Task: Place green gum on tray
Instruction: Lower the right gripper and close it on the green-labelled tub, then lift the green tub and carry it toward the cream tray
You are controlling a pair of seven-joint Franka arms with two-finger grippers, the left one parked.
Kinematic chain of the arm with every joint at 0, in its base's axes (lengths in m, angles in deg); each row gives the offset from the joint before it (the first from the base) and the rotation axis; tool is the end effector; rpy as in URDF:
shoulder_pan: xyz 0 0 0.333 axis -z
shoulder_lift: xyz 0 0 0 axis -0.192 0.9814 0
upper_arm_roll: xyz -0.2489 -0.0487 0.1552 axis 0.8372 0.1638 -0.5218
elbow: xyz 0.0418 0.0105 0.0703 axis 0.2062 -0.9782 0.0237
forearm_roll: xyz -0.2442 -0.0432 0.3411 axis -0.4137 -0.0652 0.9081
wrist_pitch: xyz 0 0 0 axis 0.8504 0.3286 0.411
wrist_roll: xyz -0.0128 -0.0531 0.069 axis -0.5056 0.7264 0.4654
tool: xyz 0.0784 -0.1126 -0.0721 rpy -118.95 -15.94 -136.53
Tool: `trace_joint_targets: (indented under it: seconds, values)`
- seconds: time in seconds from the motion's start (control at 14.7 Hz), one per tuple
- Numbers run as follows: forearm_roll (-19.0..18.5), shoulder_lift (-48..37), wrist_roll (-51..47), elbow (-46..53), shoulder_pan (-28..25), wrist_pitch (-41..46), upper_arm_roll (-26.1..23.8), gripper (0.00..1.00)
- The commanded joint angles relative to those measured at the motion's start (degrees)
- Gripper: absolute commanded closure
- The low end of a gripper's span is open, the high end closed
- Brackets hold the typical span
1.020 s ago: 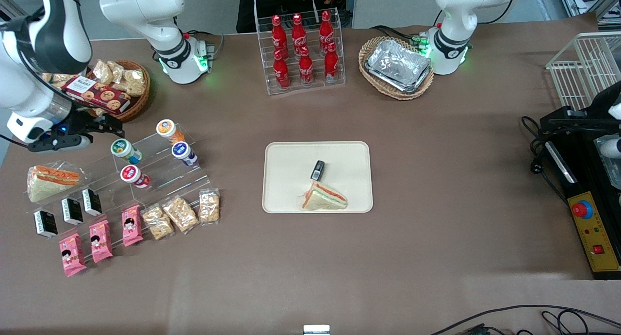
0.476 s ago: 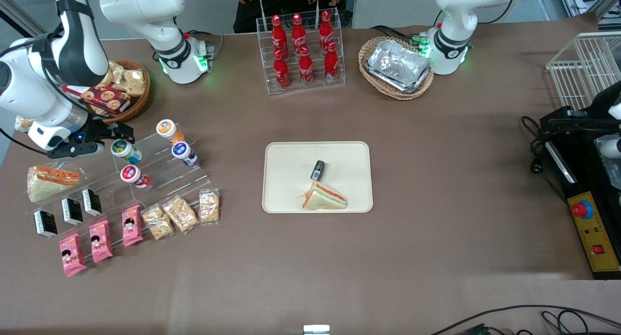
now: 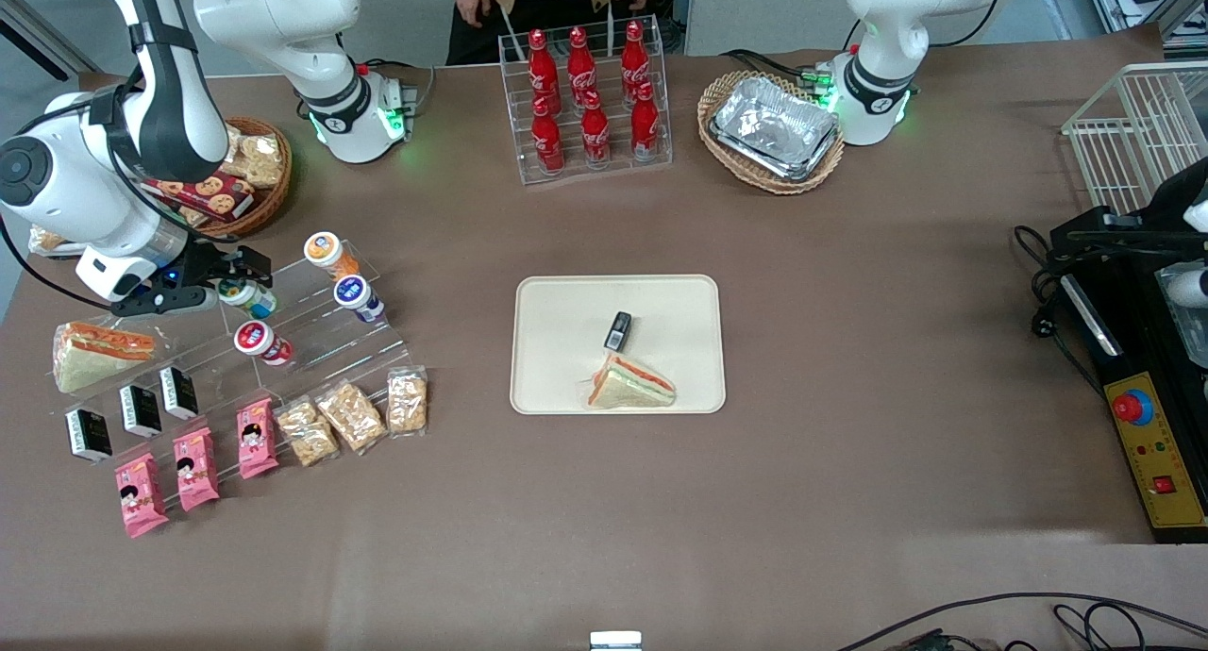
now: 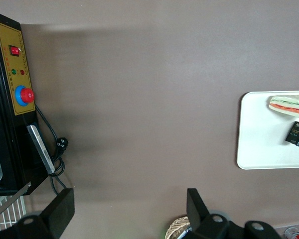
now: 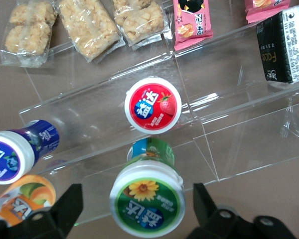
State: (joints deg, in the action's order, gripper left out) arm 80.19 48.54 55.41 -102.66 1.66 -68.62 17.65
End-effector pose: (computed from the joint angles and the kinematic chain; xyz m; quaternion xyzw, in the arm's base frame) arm 0.4859 -0.0556 0.2971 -0.9980 -0.0520 0.0326 0.0151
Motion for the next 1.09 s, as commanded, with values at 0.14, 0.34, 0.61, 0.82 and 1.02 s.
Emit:
trace_joint_targets:
  seconds: [0.14,0.34,0.61,0.82,1.02]
  values:
    - [-1.28,-0.11,3.08,-0.37,0.01,-1.07,0.20,0.66]
    - [-1.28,-0.11,4.76,-0.11,-0.08,-0.72,1.25,0.83]
    - [-1.28,-0.90,4.76,3.57,-0.17,4.97,1.17,0.83]
    - [-1.19,-0.11,4.76,11.82,-0.61,13.67,0.90,0.83]
    - [-1.10,1.64,4.58,21.13,-2.01,21.05,0.73,0.83]
